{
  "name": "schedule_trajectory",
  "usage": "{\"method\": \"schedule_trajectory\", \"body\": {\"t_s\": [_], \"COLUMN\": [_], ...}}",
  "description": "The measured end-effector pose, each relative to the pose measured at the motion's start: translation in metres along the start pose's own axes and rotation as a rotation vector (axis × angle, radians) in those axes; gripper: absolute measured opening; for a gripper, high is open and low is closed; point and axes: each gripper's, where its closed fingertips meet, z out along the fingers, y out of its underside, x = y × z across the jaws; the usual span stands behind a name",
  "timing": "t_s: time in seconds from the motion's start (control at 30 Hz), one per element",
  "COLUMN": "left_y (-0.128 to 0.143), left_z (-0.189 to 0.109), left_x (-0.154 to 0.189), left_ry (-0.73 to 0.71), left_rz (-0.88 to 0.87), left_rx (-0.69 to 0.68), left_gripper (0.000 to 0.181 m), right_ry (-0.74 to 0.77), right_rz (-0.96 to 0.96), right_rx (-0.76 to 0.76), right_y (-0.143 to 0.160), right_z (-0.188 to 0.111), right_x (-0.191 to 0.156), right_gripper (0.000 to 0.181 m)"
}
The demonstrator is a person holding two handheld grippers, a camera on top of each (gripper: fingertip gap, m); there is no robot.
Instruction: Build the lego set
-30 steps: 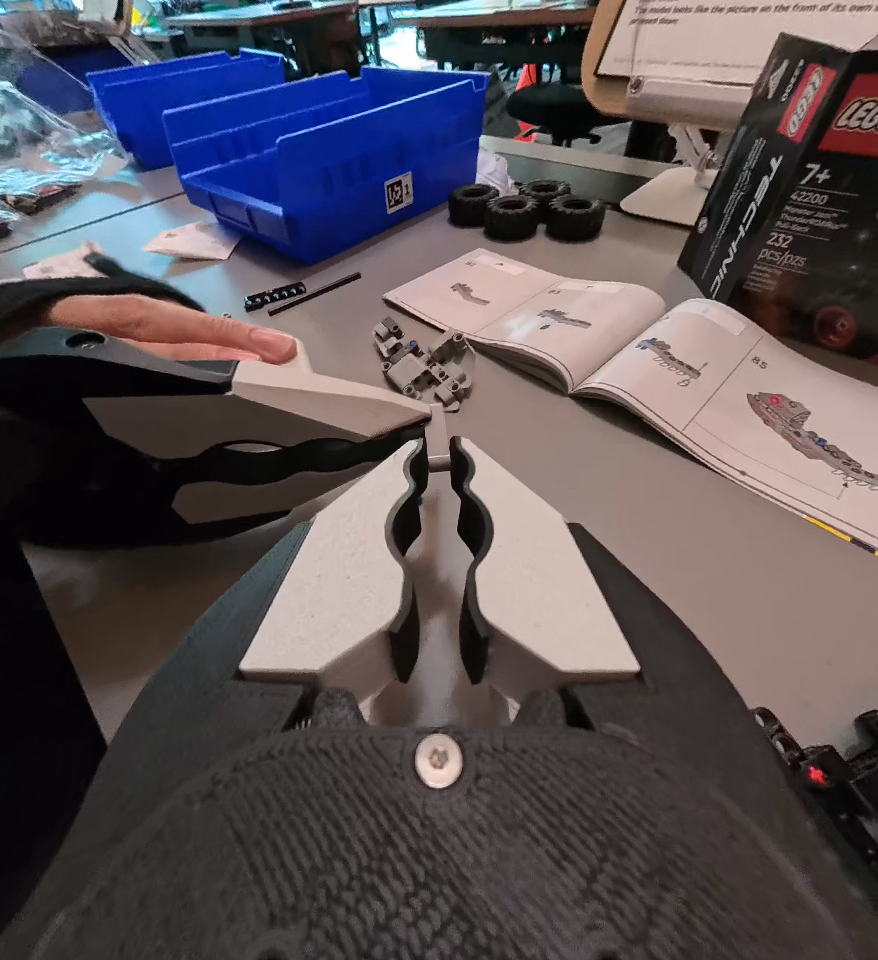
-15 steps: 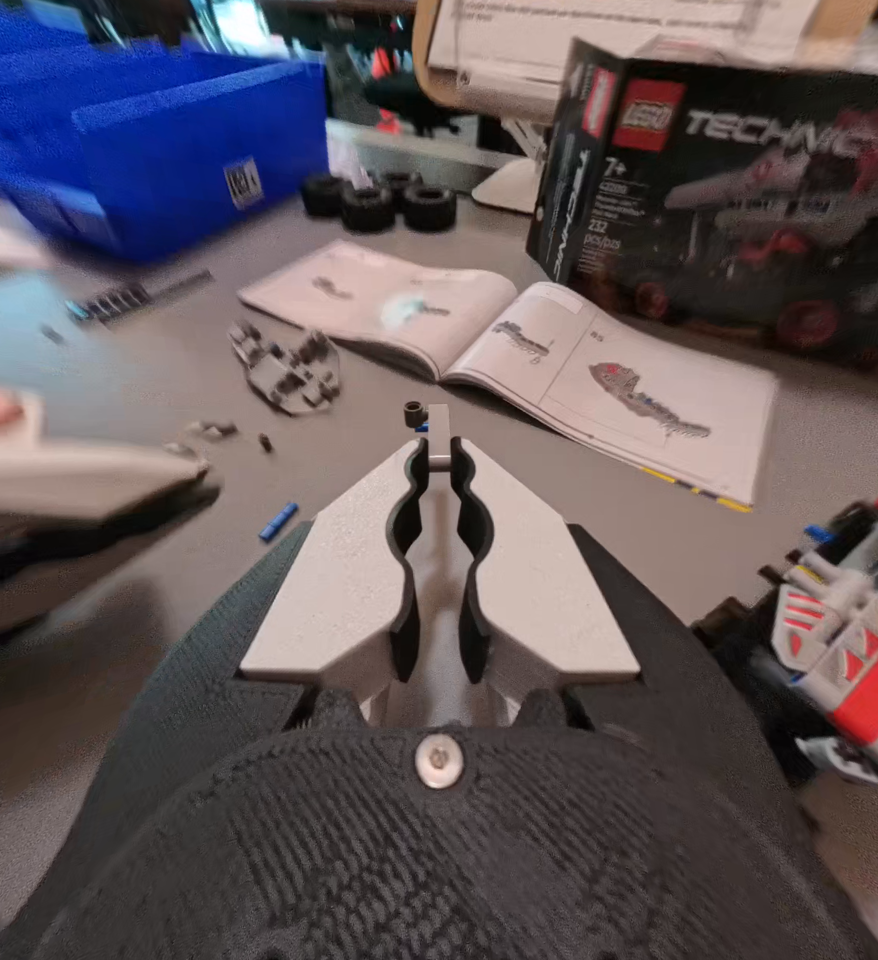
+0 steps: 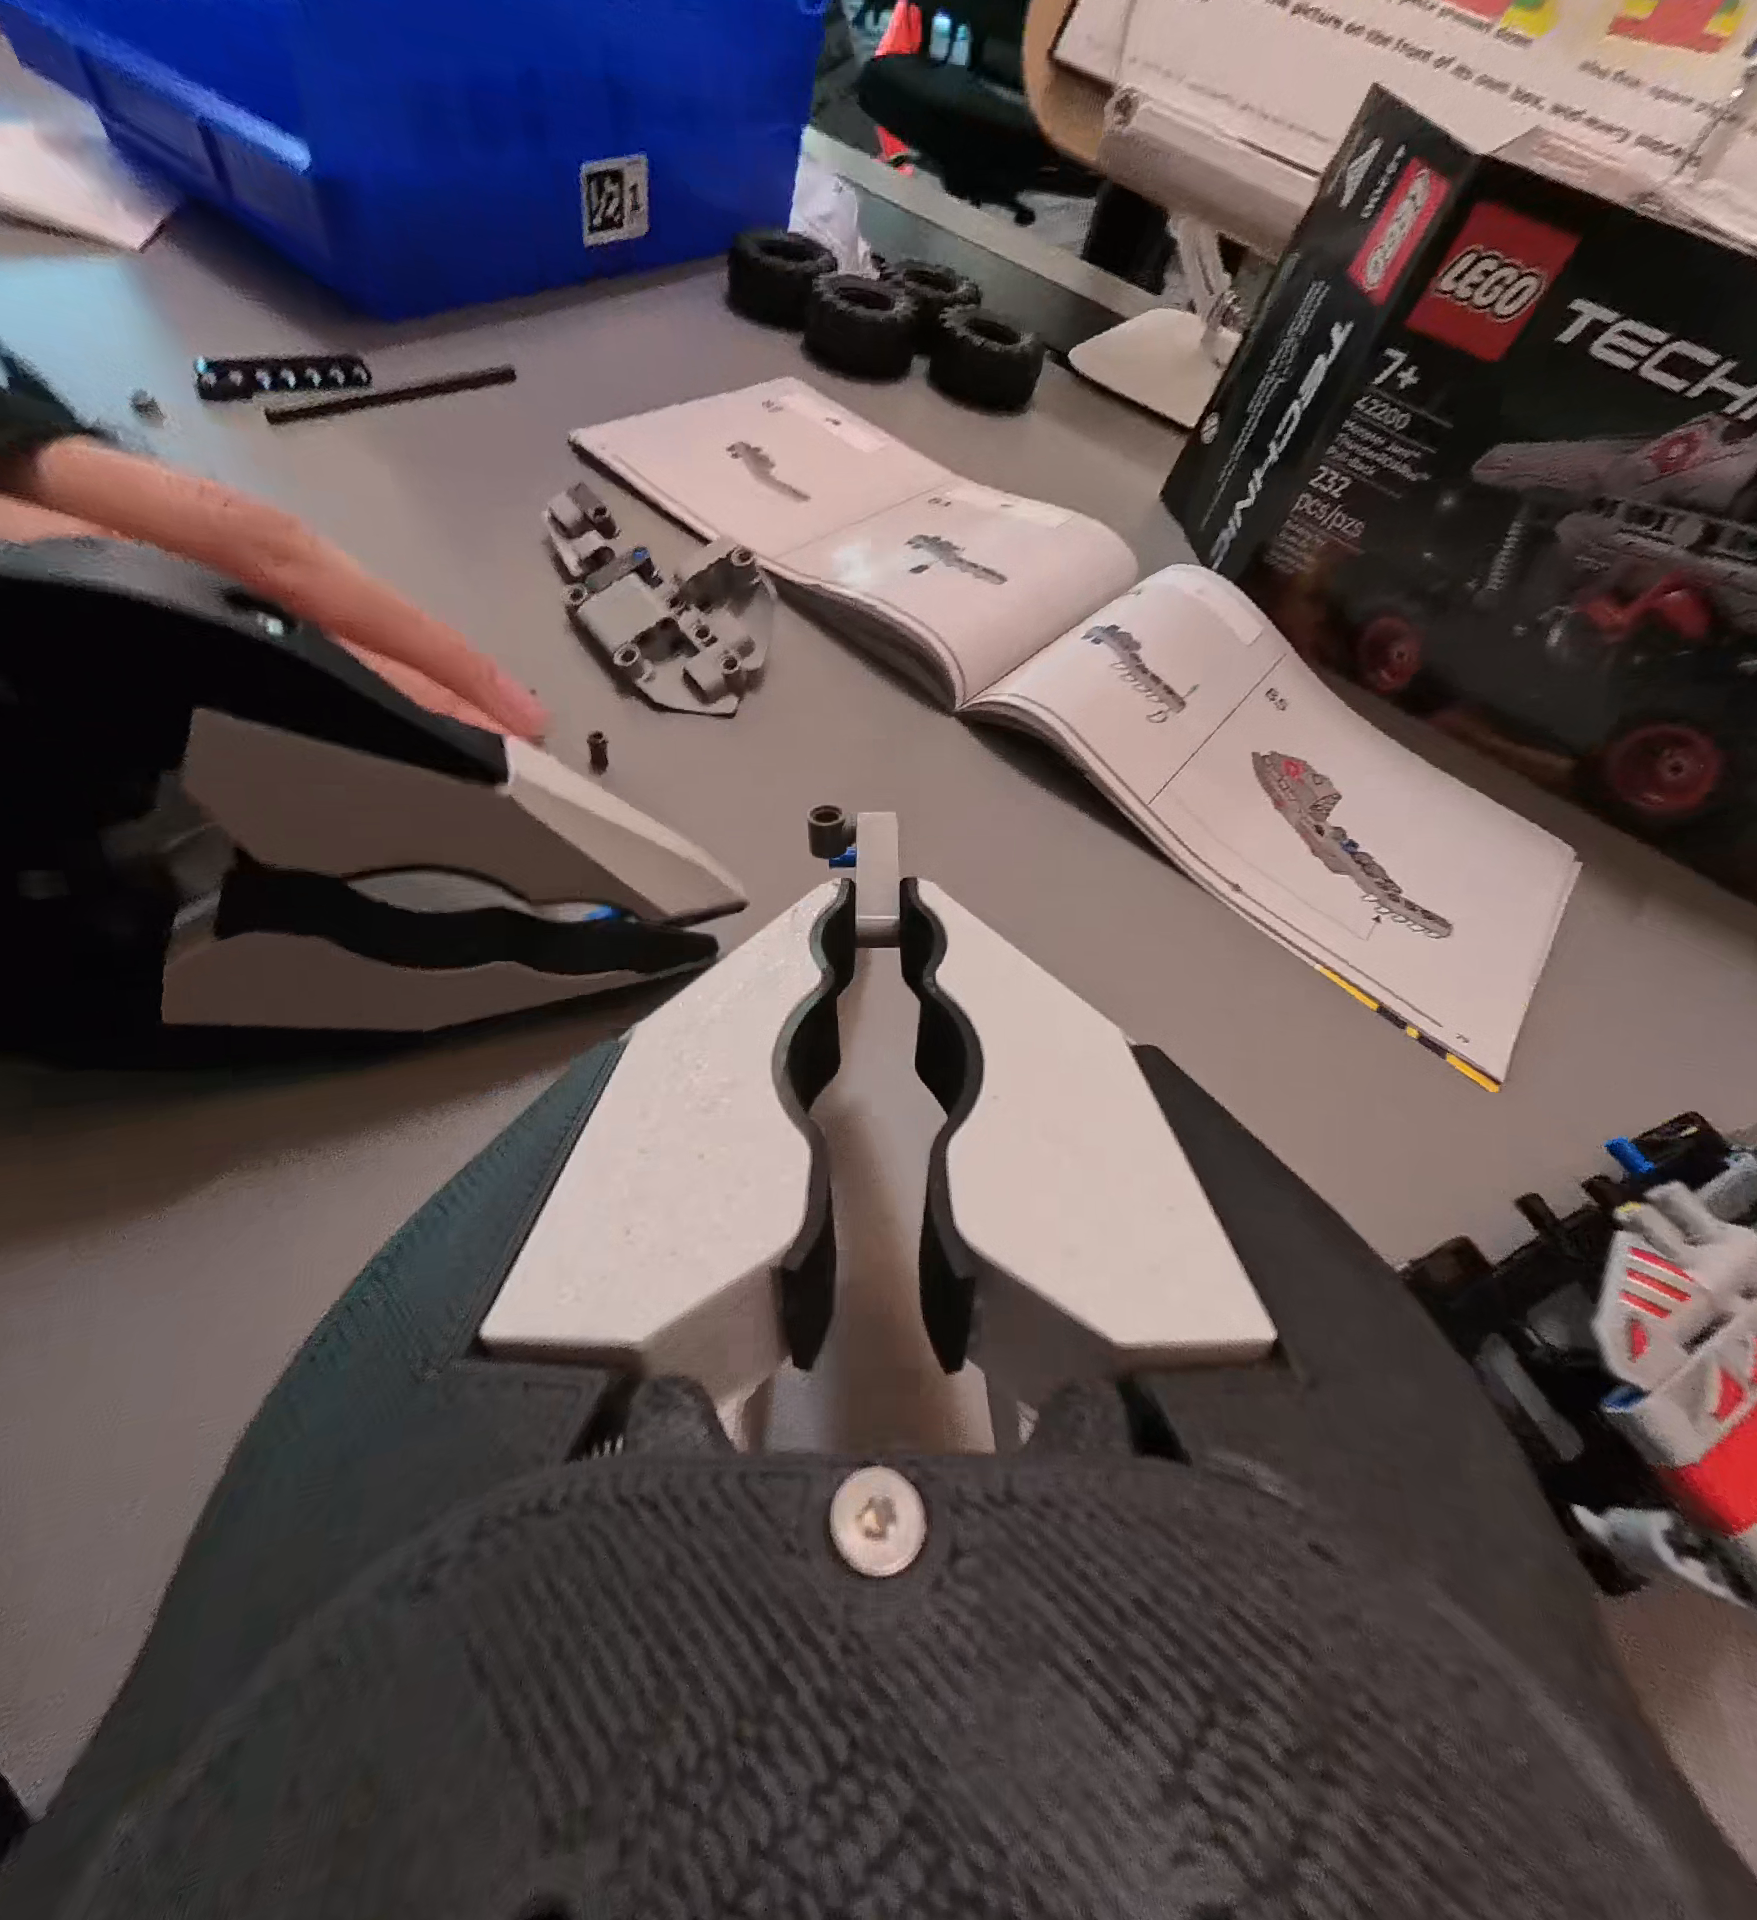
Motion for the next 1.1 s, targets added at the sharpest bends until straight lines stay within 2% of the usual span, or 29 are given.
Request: {"method": "schedule_trajectory", "body": {"t_s": [0.03, 0.1, 0.23, 0.3, 0.47, 0.57, 0.63, 0.73, 0.8, 0.83, 0.87, 0.9, 0.93, 1.0, 1.03, 1.1], "left_y": [0.0, -0.002, -0.011, -0.011, -0.015, -0.018, -0.017, -0.014, -0.021, -0.033, -0.037, -0.033, -0.026, -0.012, -0.011, -0.016], "left_z": [-0.003, -0.01, -0.017, -0.016, -0.023, -0.025, -0.023, -0.024, -0.033, -0.045, -0.051, -0.049, -0.043, -0.035, -0.032, -0.03], "left_x": [-0.006, -0.025, -0.044, -0.042, -0.053, -0.053, -0.047, -0.052, -0.057, -0.058, -0.055, -0.049, -0.042, -0.041, -0.039, -0.028], "left_ry": [-0.024, -0.111, -0.218, -0.212, -0.263, -0.28, -0.272, -0.307, -0.34, -0.353, -0.344, -0.306, -0.247, -0.188, -0.141, -0.047], "left_rz": [-0.023, -0.047, 0.022, 0.046, 0.038, 0.097, 0.109, 0.119, 0.092, 0.056, 0.023, -0.017, -0.083, -0.154, -0.183, -0.235], "left_rx": [0.007, 0.03, 0.068, 0.059, 0.103, 0.114, 0.114, 0.071, 0.098, 0.163, 0.17, 0.151, 0.14, 0.113, 0.105, 0.111], "left_gripper": [0.022, 0.021, 0.021, 0.006, 0.004, 0.004, 0.004, 0.004, 0.004, 0.004, 0.004, 0.004, 0.004, 0.005, 0.005, 0.006], "right_ry": [-0.003, -0.02, -0.098, -0.149, -0.168, -0.175, -0.168, -0.119, -0.099, 0.066, 0.208, 0.099, -0.044, 0.062, 0.044, 0.076], "right_rz": [-0.011, -0.019, 0.072, 0.116, 0.219, 0.202, 0.146, 0.136, 0.158, 0.152, 0.084, 0.23, 0.36, 0.072, -0.043, -0.182], "right_rx": [-0.011, -0.018, 0.006, 0.018, 0.064, 0.122, 0.051, 0.061, 0.092, 0.07, 0.046, 0.088, 0.166, 0.093, 0.062, 0.064], "right_y": [0.003, 0.005, -0.002, -0.007, -0.016, -0.024, -0.015, -0.016, -0.021, -0.015, -0.006, -0.008, -0.023, -0.023, -0.022, -0.022], "right_z": [0.001, 0.002, 0.003, 0.002, -0.003, -0.004, 0.0, 0.002, 0.001, -0.002, -0.01, -0.013, -0.016, -0.012, -0.006, -0.002], "right_x": [-0.002, -0.006, -0.015, -0.022, -0.022, -0.022, -0.024, -0.023, -0.02, 0.007, 0.038, 0.04, 0.028, 0.014, -0.002, -0.013], "right_gripper": [0.006, 0.006, 0.006, 0.007, 0.006, 0.008, 0.007, 0.007, 0.007, 0.007, 0.007, 0.007, 0.007, 0.007, 0.007, 0.006]}}
